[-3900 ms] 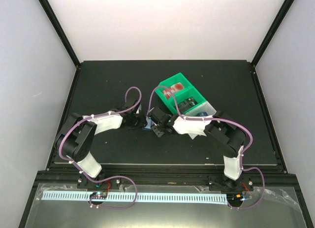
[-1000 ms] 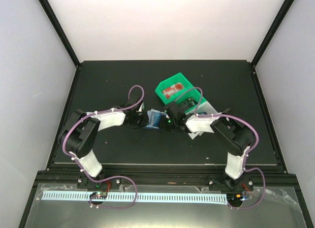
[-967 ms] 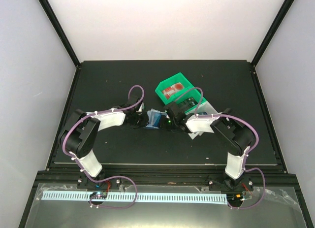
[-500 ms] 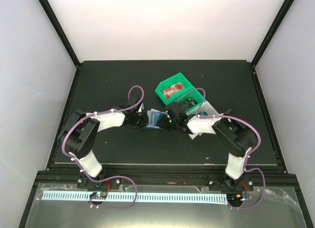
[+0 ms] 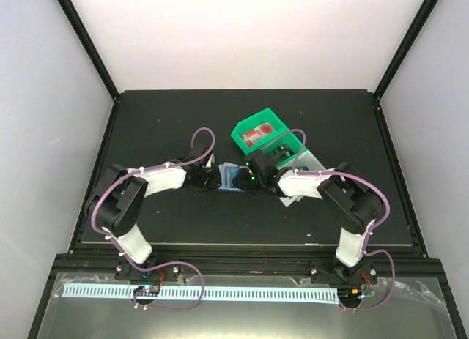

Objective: Put the credit cards into the card holder
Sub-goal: Insert the credit card into the card holder.

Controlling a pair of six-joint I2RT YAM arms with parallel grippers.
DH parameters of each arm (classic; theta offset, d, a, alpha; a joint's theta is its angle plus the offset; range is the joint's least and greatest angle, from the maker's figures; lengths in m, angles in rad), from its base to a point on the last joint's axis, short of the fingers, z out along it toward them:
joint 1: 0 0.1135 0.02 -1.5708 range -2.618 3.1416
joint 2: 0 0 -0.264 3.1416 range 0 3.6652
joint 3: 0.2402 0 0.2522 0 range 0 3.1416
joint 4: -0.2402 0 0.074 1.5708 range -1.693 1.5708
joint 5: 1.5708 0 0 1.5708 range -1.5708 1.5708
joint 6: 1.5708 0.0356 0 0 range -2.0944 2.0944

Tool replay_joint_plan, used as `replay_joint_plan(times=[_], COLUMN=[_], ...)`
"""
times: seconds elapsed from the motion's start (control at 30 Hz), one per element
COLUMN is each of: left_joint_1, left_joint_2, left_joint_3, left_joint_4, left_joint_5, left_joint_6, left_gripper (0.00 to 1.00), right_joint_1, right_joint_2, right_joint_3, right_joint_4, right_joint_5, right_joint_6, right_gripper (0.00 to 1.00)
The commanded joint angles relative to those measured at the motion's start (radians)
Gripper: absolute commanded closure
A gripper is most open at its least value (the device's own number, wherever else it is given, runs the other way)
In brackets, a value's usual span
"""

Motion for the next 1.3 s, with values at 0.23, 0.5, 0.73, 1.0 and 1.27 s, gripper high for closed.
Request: replay_joint_plan(times=[0.23,0.5,0.73,1.0,1.27], left_joint_1=[-0.01,-0.009,-0.01,-0.01,-0.012], left_joint_2=[-0.239,-0.18,-0.058,0.044,0.091], left_joint_3=[0.014,0.001,0.002,0.017,0.024], left_joint_4=[-0.184,-0.061,0.012,-0.061,-0.123], left_joint_5=[0.014,0.128,0.098,0.01,-0.006], left_joint_6=[0.087,0.082,0.06,0.02,0.003], left_gripper=[0.77,0.79,0.83,0.85,0.86], right_joint_1=[-0.022,-0.033,-0.045,-0.048,-0.058], right_joint_2=[-0.004,0.0,0.006,0.031,0.05], right_joint_3=[-0.023,-0.035,-0.047,-0.045,-0.036], right_joint_4=[-0.013,0.015,0.046,0.074,0.133], right_joint_5=[-0.021,-0.064,-0.12,-0.205,-0.214], right_joint_6=[-0.03,-0.041,-0.059,-0.084,-0.067], right_gripper=[0.64,0.66,0.67,0.69,0.77])
